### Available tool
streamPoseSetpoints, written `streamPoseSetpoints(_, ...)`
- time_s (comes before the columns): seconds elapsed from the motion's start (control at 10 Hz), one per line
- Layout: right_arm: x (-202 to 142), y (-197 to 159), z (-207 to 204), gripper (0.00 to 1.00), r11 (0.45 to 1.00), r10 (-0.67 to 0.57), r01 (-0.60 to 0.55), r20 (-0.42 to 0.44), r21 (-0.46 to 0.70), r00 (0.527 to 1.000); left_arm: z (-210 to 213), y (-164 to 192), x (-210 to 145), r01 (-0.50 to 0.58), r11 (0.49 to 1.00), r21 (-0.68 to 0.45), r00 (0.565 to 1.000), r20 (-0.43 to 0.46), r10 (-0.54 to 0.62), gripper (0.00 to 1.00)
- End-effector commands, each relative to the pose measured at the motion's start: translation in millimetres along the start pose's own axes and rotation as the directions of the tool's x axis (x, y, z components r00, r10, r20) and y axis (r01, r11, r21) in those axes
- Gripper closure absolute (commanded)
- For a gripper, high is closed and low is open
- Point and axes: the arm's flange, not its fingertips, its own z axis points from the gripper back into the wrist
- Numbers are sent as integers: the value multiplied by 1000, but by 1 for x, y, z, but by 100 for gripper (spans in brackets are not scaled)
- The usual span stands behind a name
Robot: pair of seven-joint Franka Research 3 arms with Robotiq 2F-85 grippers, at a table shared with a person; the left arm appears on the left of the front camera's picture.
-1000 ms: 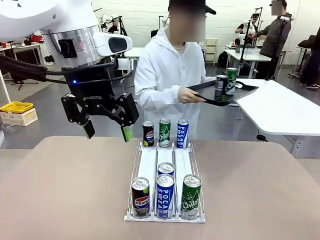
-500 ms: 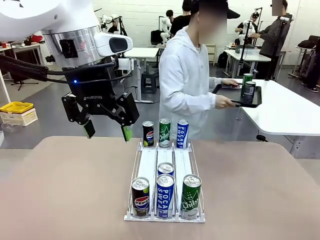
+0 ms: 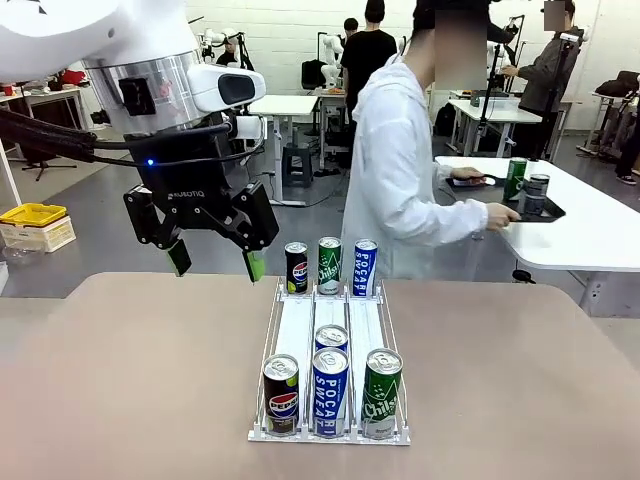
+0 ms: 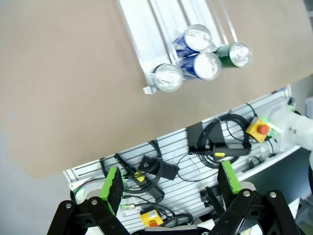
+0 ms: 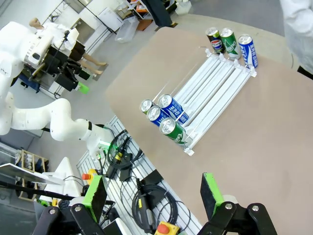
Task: Retrieve and hand over the desired beverage to the person.
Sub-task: Place the picked can on the Handle tray extended by the person.
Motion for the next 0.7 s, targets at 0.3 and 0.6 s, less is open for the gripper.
streamPoseSetpoints(0.3, 2, 0, 0, 0, 999, 15, -16, 24, 32, 1000, 76, 112, -10, 264, 907, -328, 951, 248, -187, 0)
streamPoseSetpoints(0.6, 2, 0, 0, 0, 999, 15, -16, 24, 32, 1000, 104, 149, -26, 222, 915, -336, 845, 534, -9, 0)
